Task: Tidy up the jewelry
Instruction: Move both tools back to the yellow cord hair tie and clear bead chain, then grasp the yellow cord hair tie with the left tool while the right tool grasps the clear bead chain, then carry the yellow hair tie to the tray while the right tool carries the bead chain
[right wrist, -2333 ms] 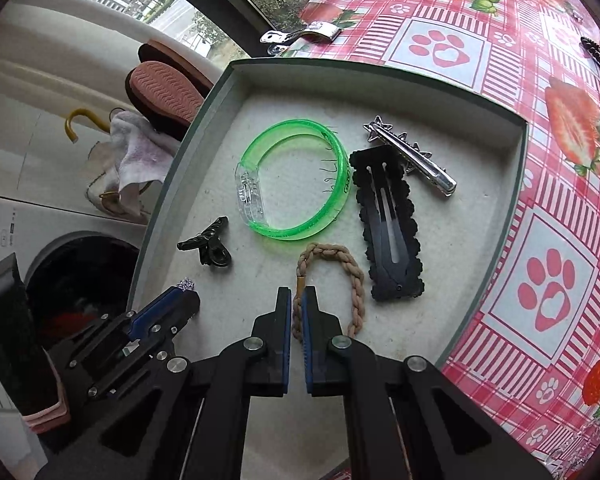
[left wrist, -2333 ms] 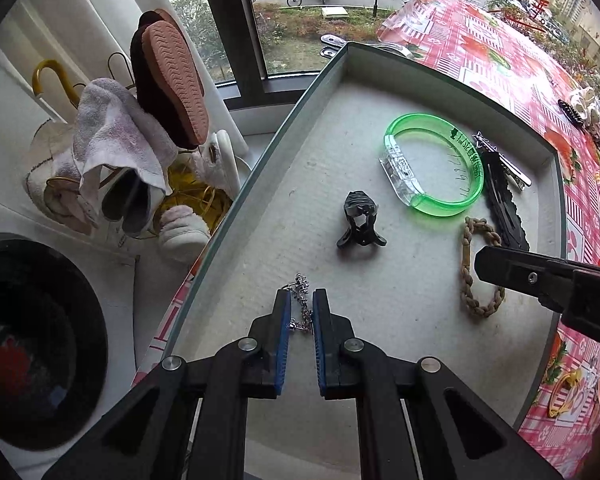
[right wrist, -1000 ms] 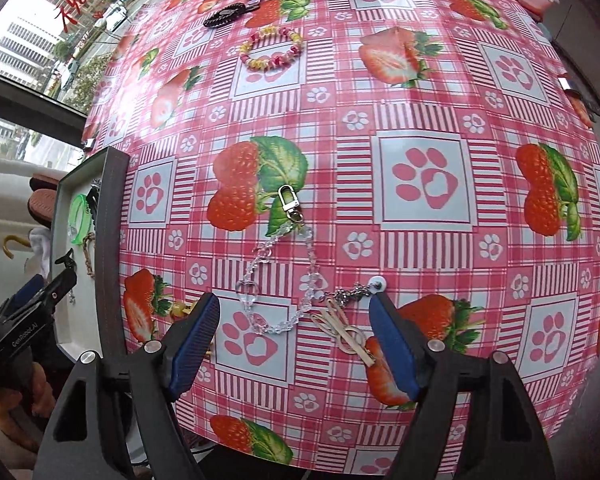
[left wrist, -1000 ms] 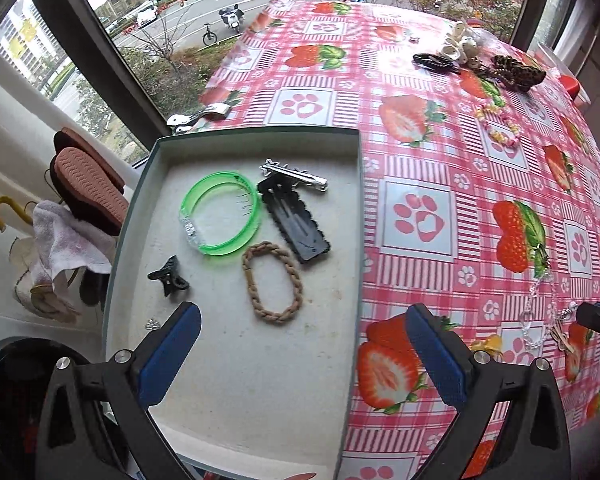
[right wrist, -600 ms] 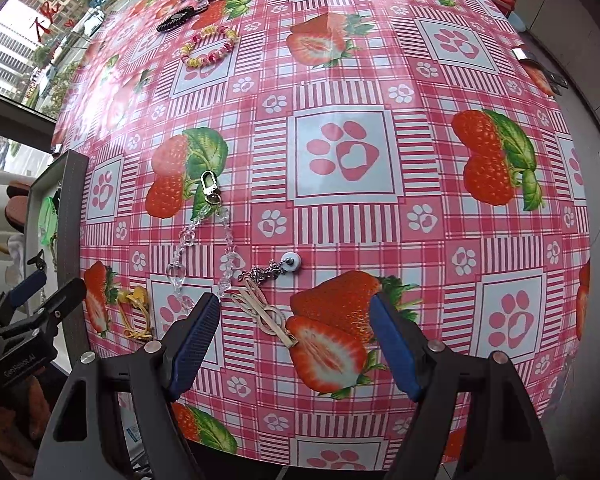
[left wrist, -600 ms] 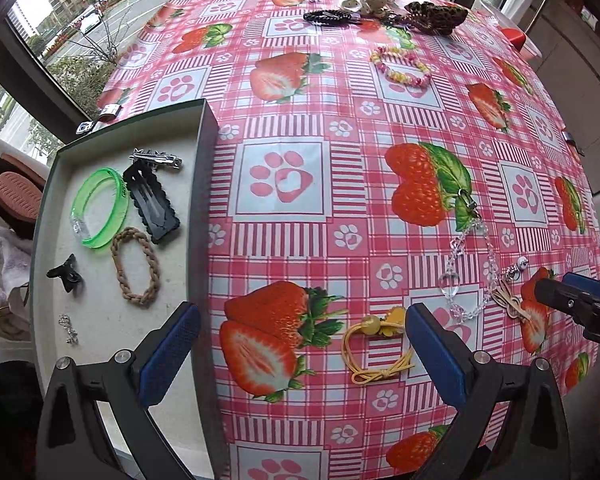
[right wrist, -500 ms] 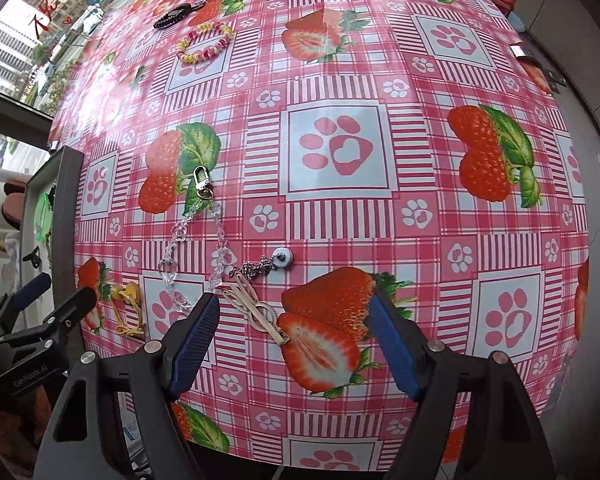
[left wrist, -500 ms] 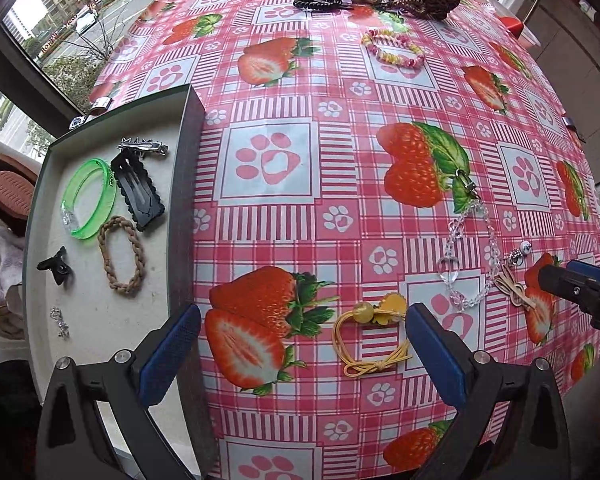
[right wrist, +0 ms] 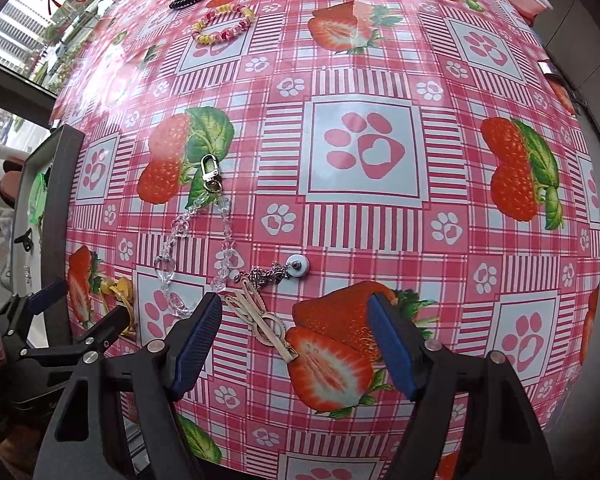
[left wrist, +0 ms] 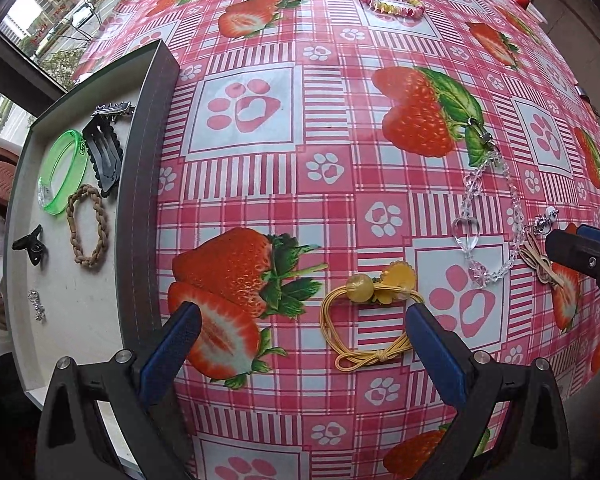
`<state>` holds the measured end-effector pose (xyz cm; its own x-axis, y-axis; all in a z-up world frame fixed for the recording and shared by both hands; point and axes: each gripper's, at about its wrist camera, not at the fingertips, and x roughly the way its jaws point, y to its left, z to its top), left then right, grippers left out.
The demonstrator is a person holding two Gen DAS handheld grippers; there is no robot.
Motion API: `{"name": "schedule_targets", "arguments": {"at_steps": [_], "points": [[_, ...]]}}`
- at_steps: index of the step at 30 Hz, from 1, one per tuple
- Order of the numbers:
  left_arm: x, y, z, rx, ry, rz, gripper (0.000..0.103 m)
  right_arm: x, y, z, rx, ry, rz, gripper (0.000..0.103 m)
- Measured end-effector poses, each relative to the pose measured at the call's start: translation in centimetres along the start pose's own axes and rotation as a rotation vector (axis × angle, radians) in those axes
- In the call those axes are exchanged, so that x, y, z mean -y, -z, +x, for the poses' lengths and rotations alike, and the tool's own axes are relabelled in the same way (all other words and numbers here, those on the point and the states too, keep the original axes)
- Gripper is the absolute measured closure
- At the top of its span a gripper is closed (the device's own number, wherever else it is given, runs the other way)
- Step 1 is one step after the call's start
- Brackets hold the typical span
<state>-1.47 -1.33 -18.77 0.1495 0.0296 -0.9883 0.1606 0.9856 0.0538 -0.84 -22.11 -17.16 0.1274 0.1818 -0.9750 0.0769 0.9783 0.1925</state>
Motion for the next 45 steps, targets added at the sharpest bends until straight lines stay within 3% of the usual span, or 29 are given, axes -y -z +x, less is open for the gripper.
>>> {"name": "schedule_targets", "arguments": {"at_steps": [6, 11, 15, 19, 22, 23, 24, 25, 26, 33, 45], "points": [[0.4, -0.1, 0.3, 0.009, 0.015, -0.013, 0.000, -2.0, -1.9, 0.1, 0.038, -0.016, -0.045, 0.027], [0.7, -0.4, 0.4, 0.014, 0.042, -0.018, 0.000, -4.2, -3.8, 1.6, 0.050, 0.020, -0.123, 0.036], [1.3, -0.5, 0.0, 0.036, 0.048, 0.009, 0.009, -6.3, -4.8, 2.3, 0.073, 0.080, -0.203, 0.041], [2.2, -0.2, -0.7, 0.045, 0.060, 0.041, 0.025, -7.9, -5.1, 2.9, 0.090, 0.145, -0.264, 0.050], [2.8, -0.3, -1.2, 0.053, 0.068, 0.060, 0.046, -8.7, -5.4, 3.0, 0.089, 0.144, -0.285, 0.062], [3.0, -0.5, -1.3, 0.057, 0.071, 0.065, 0.061, -8.9, -5.4, 3.0, 0.089, 0.143, -0.292, 0.075], [3.1, -0.5, -1.4, 0.059, 0.076, 0.068, 0.069, -9.2, -5.5, 3.0, 0.088, 0.140, -0.296, 0.090], [3.1, -0.6, -1.5, 0.057, 0.082, 0.067, 0.079, -9.4, -5.6, 3.0, 0.084, 0.134, -0.296, 0.096], [2.9, -0.9, -1.6, 0.053, 0.098, 0.058, 0.084, -9.4, -5.8, 3.1, 0.080, 0.127, -0.289, 0.097], [-0.3, -1.9, -2.8, 0.048, 0.201, -0.048, 0.084, -7.1, -6.1, 1.7, 0.083, -0.015, -0.167, 0.097], [-2.6, -2.1, -5.4, 0.114, 0.229, -0.087, 0.084, -6.9, -6.3, -1.7, 0.113, -0.094, -0.129, 0.097]]}}
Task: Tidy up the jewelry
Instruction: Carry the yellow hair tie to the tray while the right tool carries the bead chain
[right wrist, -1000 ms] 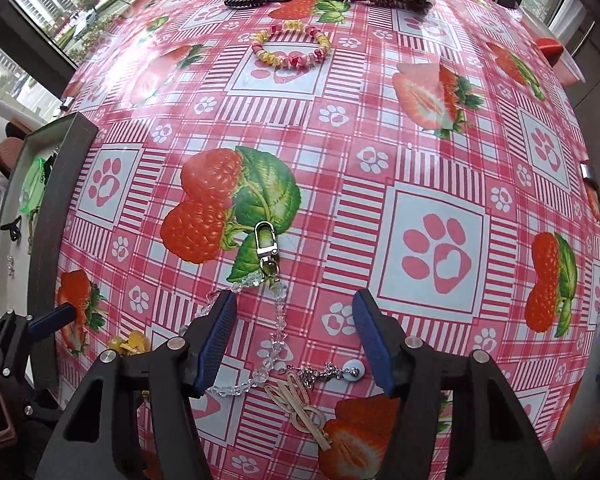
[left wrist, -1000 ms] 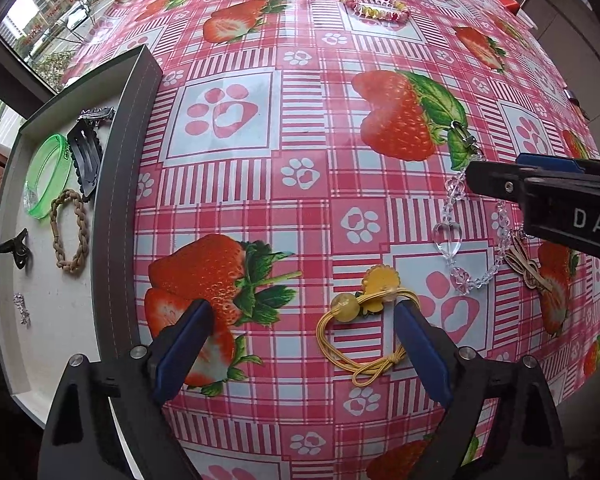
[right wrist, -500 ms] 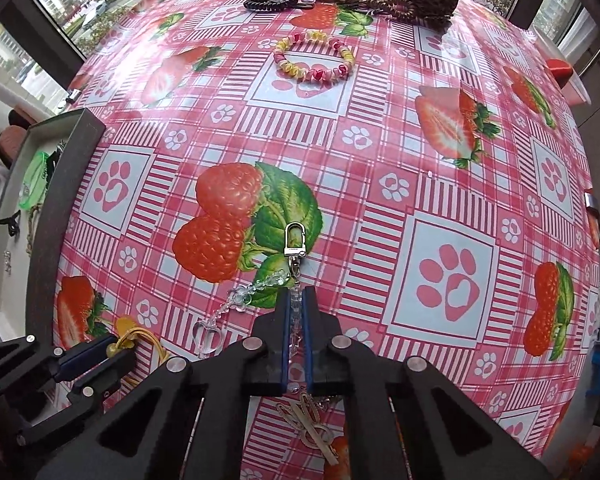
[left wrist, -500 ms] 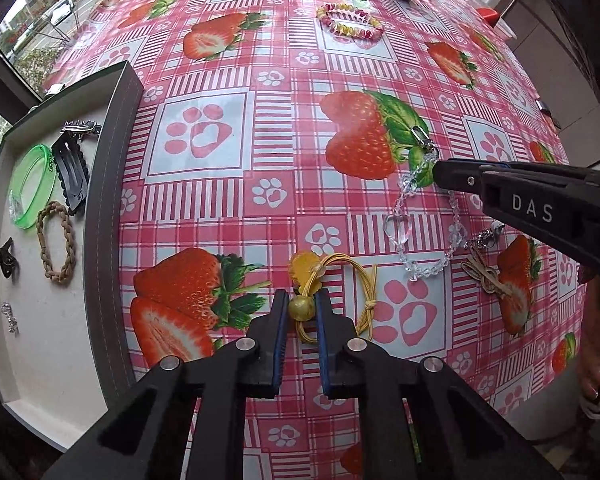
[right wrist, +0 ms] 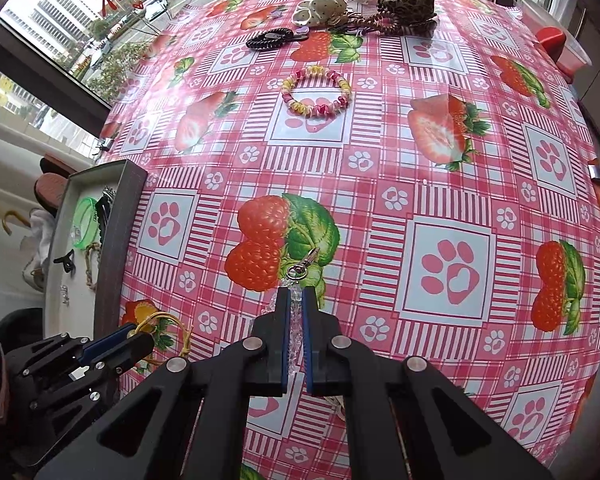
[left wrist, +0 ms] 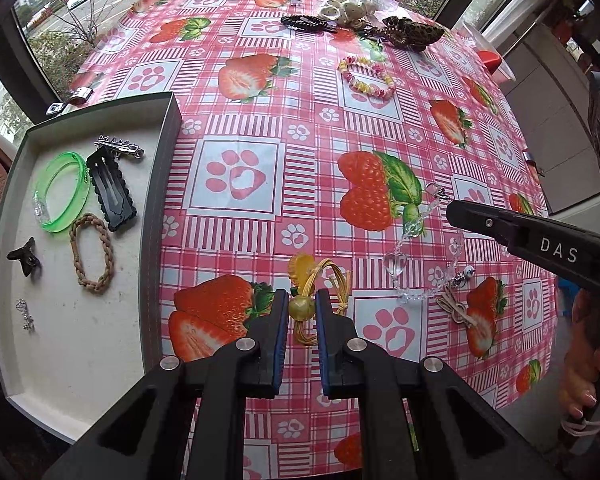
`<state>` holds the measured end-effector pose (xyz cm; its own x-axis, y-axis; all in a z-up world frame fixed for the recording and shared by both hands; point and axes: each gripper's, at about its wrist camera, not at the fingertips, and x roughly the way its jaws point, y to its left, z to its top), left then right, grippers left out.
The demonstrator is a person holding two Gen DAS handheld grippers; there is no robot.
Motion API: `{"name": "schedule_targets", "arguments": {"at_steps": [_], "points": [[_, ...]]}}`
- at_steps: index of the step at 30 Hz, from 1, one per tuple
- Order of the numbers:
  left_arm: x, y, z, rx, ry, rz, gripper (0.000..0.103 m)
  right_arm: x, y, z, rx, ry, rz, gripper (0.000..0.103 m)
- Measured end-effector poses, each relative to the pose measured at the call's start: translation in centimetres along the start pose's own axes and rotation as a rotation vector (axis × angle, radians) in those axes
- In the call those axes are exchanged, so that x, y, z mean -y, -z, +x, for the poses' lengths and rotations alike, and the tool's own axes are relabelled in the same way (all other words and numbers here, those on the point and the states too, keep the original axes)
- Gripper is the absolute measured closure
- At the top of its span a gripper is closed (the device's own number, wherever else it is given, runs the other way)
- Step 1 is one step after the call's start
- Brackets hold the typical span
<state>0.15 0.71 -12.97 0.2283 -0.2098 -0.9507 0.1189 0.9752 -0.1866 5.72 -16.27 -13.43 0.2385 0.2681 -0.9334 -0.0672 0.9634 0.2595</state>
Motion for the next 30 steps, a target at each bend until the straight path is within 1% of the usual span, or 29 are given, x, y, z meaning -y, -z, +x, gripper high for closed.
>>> {"name": "schedule_targets", "arguments": {"at_steps": [2, 8, 16, 23, 30], "points": [[-0.3, -0.2, -0.4, 0.009, 0.001, -0.008, 0.084, 0.3, 0.5, -1.0, 0.004, -0.005, 0.001, 0.097], [-1.7, -0.6, -2.6, 0.048, -0.002, -0.037, 0.084, -0.8, 0.0, -2.6, 0.017, -0.012, -0.004, 0.097], [-4.7, -0.9, -6.0, 0.108, -0.017, -0.095, 0.084, -3.9, -1.2, -4.8, 0.039, -0.031, -0.050, 0.097], [-8.4, 0.3, -8.2, 0.138, -0.053, -0.162, 0.084, -8.9, -1.9, -5.9, 0.048, -0.083, -0.131, 0.097], [-12.8, 2.4, -9.0, 0.136, -0.087, -0.247, 0.084, -15.7, -1.6, -4.9, 0.018, -0.161, -0.244, 0.097]]}}
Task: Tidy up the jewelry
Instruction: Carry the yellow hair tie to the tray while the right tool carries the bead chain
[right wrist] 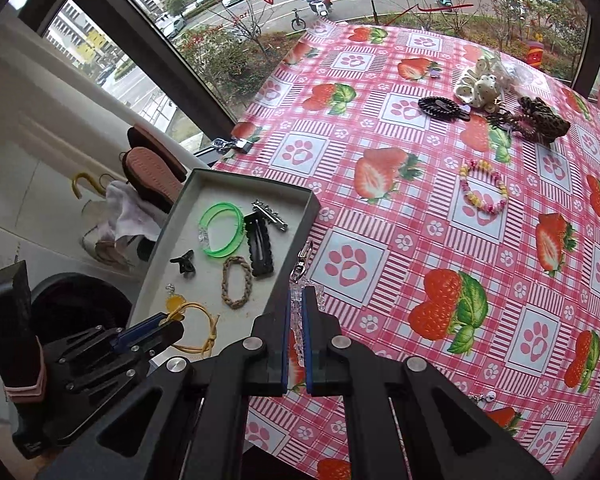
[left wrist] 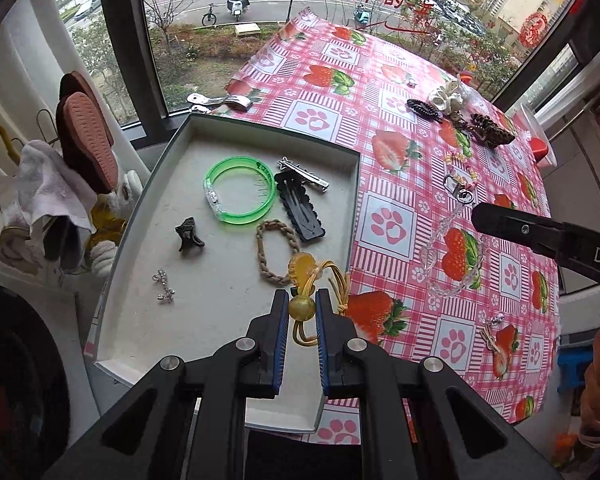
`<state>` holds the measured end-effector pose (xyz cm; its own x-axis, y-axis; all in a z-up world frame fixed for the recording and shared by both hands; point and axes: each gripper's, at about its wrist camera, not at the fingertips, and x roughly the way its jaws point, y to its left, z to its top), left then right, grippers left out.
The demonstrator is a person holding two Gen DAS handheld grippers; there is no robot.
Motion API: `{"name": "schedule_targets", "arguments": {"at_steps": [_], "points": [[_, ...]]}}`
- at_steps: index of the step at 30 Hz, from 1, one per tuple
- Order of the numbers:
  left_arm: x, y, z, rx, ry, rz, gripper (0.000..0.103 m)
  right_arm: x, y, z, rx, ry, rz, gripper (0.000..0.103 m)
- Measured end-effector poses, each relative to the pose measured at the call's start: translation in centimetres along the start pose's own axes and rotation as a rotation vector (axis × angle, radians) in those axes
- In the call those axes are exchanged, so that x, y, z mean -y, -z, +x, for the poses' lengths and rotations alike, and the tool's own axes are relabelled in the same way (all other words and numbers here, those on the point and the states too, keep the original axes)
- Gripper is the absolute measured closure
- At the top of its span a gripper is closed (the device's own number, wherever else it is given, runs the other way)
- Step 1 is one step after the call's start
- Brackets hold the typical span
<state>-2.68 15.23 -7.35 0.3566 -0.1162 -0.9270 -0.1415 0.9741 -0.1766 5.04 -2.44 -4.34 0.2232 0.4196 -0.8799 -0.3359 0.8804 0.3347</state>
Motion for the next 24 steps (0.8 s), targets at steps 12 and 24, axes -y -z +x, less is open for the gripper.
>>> {"name": "schedule_targets", "arguments": {"at_steps": [12, 24], "points": [[-6.3, 3.1, 3.7, -0.083, -0.045, -0.092, 0.084, -8.2, 2.1, 7.8, -0.163, -0.182, -0.091, 0.098], [-7.9, 2.5, 7.9, -0.088, -0.103, -0.107, 0.084, -5.8, 3.0, 15.5, -0.269, -0.071, -0.093, 0.097]]}}
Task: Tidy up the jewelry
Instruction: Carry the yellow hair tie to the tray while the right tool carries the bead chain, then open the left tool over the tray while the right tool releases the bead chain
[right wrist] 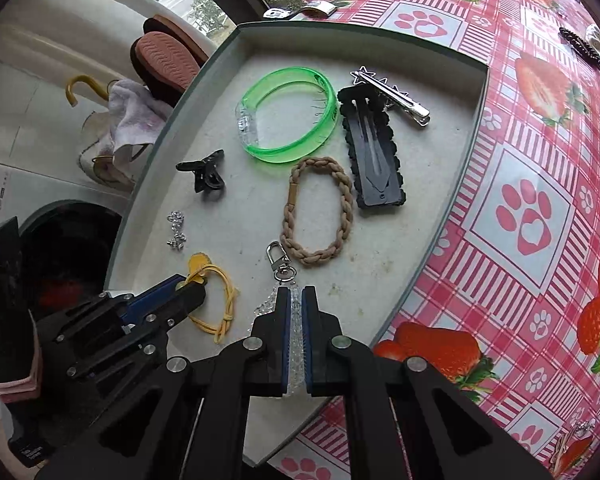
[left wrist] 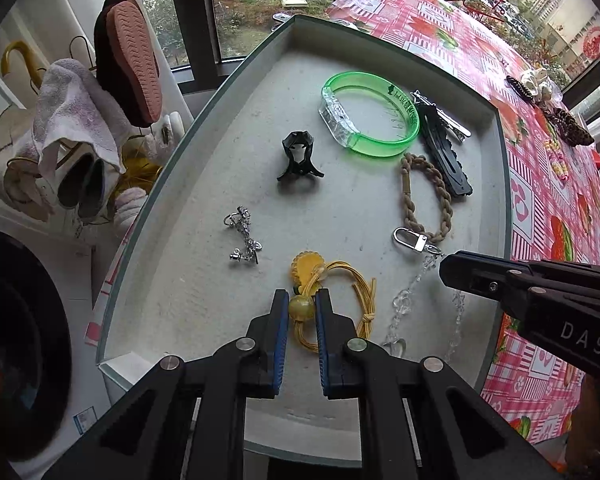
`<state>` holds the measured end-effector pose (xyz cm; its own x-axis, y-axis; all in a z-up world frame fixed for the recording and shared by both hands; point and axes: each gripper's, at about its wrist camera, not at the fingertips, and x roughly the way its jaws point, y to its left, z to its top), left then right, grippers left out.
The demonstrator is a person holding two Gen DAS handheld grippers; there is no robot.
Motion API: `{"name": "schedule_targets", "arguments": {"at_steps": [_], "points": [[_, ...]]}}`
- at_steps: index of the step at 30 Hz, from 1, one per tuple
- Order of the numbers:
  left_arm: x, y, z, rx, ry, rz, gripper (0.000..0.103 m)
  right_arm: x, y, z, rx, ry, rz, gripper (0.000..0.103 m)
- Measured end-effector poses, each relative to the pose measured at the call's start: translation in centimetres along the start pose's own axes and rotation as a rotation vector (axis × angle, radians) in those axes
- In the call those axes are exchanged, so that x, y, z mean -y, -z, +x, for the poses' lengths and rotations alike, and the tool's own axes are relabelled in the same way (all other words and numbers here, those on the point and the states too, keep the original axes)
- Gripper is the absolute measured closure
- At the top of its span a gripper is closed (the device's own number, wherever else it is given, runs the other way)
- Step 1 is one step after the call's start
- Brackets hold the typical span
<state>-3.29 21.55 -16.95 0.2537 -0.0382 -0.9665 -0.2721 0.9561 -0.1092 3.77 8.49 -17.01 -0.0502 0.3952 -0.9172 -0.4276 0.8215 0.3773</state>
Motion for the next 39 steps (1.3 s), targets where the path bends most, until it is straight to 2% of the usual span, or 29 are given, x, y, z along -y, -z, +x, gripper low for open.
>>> {"name": "schedule_targets", "arguments": {"at_steps": [6, 15, 21, 29, 35, 37, 38, 39], "points": [[0.6, -2.4, 0.6, 0.034, -0.002, 0.006, 0.084, 1.6, -1.6, 0.2, 0.015, 0.045, 0.015, 0.097], [1.0, -5.4, 1.5, 0.070, -0.031, 0.008, 0.084, 2.0, -4.1, 0.1, 0.052, 0.080, 0.008, 0.097], [1.7, -5.2, 1.5, 0.068, -0.081, 0.056, 0.083, 1.8, -4.3, 0.2, 0.048, 0.081, 0.000, 0.097], [1.9, -4.8, 1.0, 0.045, -0.093, 0.040, 0.083, 1.2, -4.1, 0.3, 0.043, 0.059, 0.001, 0.097], [1.7, -4.5, 0.2, 0.050, -0.104, 0.038, 0.083, 1.2, -4.0, -1.2, 0.063, 0.031, 0.008, 0.096], [1.7, -4.4, -0.1, 0.053, -0.112, 0.041, 0.083, 1.2, -4.0, -1.8, 0.077, 0.018, 0.012, 0.094], [1.7, -4.4, -0.3, 0.054, -0.114, 0.042, 0.083, 1.2, -4.1, -2.2, 0.087, 0.013, 0.015, 0.090], [1.7, -4.3, -0.4, 0.053, -0.115, 0.043, 0.083, 1.2, -4.1, -2.6, 0.096, 0.006, 0.018, 0.080]]}}
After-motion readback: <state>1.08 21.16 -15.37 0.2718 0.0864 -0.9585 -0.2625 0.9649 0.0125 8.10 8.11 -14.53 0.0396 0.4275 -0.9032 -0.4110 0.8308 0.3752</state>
